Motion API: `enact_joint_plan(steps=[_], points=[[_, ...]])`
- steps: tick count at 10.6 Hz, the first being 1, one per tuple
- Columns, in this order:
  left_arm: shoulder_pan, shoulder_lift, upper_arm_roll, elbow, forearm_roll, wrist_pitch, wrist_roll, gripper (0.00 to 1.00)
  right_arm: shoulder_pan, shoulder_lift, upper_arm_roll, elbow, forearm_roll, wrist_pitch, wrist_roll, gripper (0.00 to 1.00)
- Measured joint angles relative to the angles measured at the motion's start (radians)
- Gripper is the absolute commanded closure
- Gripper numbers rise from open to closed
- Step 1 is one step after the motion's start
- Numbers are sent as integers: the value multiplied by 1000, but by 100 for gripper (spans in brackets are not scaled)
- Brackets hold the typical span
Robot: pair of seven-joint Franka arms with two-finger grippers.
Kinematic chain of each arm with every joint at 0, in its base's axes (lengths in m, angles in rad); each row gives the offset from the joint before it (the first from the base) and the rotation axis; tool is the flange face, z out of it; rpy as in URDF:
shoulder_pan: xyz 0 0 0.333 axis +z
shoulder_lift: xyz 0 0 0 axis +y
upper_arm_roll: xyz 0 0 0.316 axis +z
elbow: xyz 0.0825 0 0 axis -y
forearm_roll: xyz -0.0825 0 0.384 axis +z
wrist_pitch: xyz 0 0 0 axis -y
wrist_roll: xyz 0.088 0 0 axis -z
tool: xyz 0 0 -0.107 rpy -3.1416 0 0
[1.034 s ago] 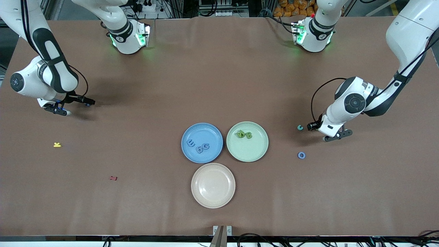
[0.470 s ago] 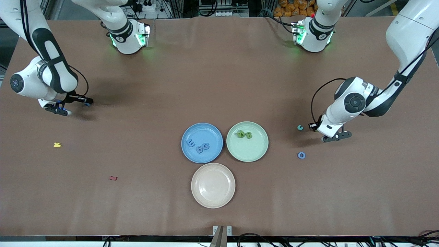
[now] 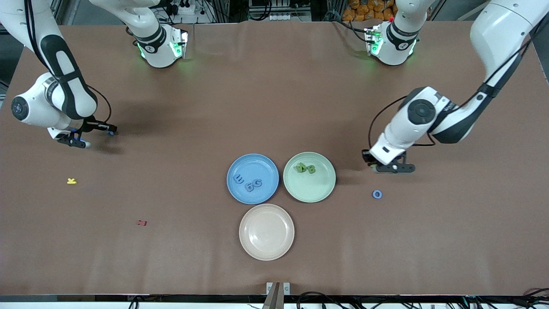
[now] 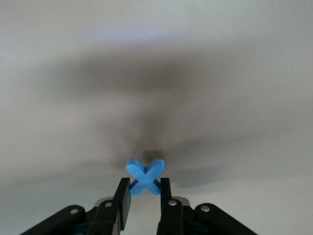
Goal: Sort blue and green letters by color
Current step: 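Carry the u to the green plate while the right gripper lifts the x, then drop the x in the blue plate while the left gripper withdraws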
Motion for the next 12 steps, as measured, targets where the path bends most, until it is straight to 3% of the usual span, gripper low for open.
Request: enact_joint_plan(steps=[3,4,5,7,8,10,12], points=[[-217,35,11,95,0,0,-18,100,130,3,30,122,54,-32,13,100],[-299,60,38,132,0,0,-59,82,175,11,47,188,87,-73,37,100],[-404,83,95,175,0,0,-113,1,216,31,56,282,102,-142,76,100],[-642,110,259,256,0,0,-188,0,249,116,84,496,146,-236,134,100],[-708,115,311,281,0,0,-198,0,250,172,106,585,193,-242,156,100],[-705,106,330,327,0,0,-198,0,251,285,147,740,280,-243,206,100],[-653,73,331,376,0,0,-188,0,253,364,218,827,371,-208,267,100]])
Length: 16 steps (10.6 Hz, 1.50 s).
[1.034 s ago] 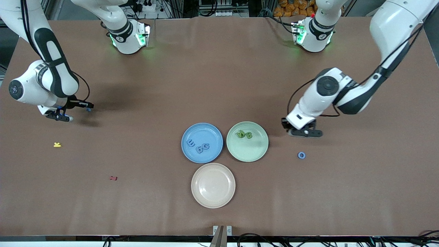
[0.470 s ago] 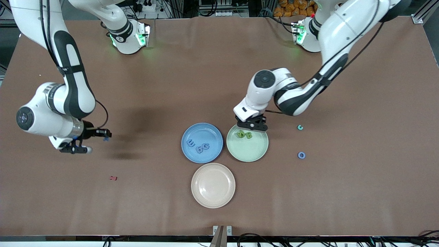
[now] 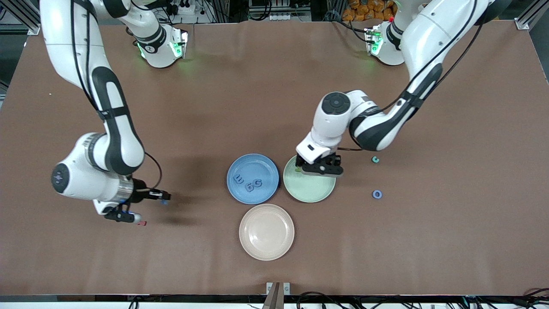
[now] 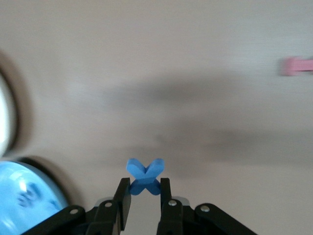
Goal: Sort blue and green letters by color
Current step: 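Drop the x in the blue plate while the left gripper withdraws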
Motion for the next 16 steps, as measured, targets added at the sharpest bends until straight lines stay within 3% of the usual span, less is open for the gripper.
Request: enact_joint_plan(steps=[3,5,6,7,8,9,11,13,16], points=[[63,-96,-3,32,-4,-82,90,0,78,23,59,59,28,64,189,100],[118,-164,-7,74,-132,-143,238,0,166,23,63,84,33,81,351,100],[150,-194,-8,94,-192,-178,298,0,219,23,63,89,34,87,425,94],[180,-218,-10,110,-230,-212,349,0,265,23,63,89,34,88,470,47],[208,-239,-10,122,-268,-232,426,0,297,24,65,85,35,88,491,12],[219,-266,12,131,-344,-241,507,0,308,25,75,78,37,78,507,0],[167,-345,167,136,-553,-303,648,0,313,34,95,72,39,73,546,0],[94,-426,336,138,-684,-425,720,0,319,40,98,65,39,73,558,0],[50,-516,431,141,-726,-582,725,0,284,38,83,66,-5,73,548,0]])
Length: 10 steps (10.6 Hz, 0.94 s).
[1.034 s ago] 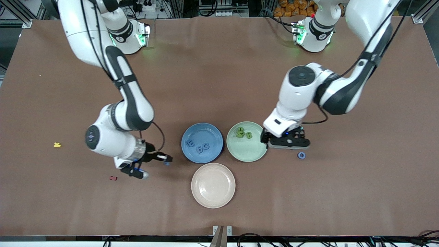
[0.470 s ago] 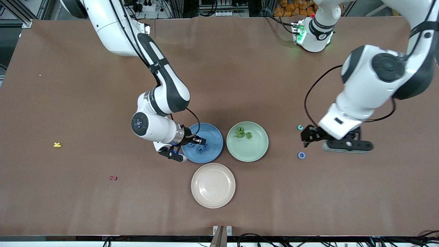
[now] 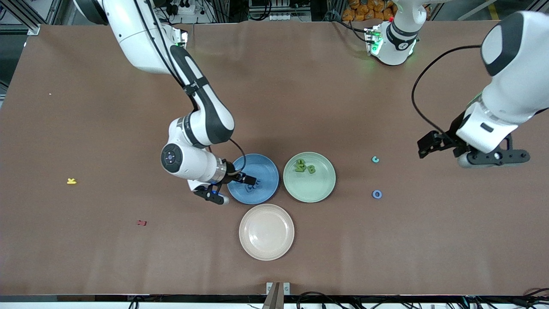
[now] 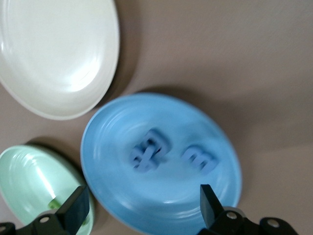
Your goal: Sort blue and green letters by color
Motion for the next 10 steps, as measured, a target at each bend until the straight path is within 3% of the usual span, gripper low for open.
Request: enact_joint_plan(steps=[3,6,10], points=[[-9,-50,39,35,-16,-113,0,0,-57,-3,-23,5,-259,0,-40,0],[-9,-55,44,84,-16,-198,0,0,-108,-10,-55,16,-291,-8,-198,0],[-9,-55,47,85,-16,-218,0,0,-190,-39,-66,18,-299,-90,-374,0]])
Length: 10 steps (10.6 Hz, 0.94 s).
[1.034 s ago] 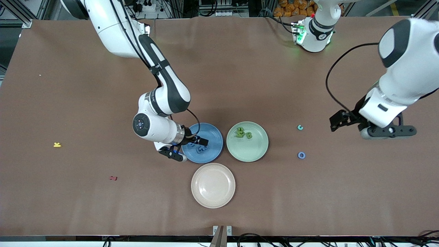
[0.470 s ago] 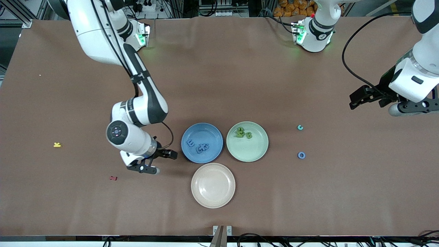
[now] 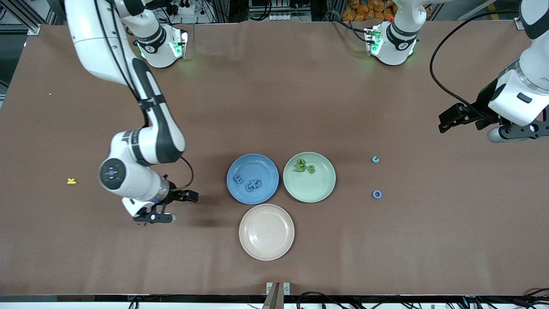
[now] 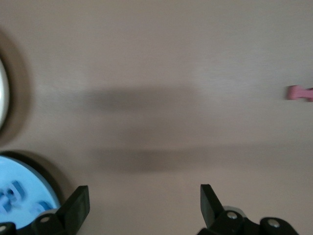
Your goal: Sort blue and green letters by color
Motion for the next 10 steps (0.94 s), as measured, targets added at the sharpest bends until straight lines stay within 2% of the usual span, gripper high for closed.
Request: enact_joint_plan(steps=[2,3,5,7,8,10], points=[[0,0,1,0,0,-2,0,0,-66,-58,-1,-1,-35,-60,-112,0],[0,0,1,1,0,-3,0,0,-81,-107,0,-16,-92,-77,-124,0],[0,0,1,2,0,-4,0,0,-84,-236,1,-71,-142,-123,-125,0],[-1,1,0,3,0,-4,0,0,-103,-358,7,-102,-155,-209,-127,0],[-2,1,-1,3,0,-5,0,0,-136,-405,33,-110,-172,-242,-128,0],[-2,1,-2,3,0,-5,0,0,-248,-473,136,-114,-221,-300,-130,0]])
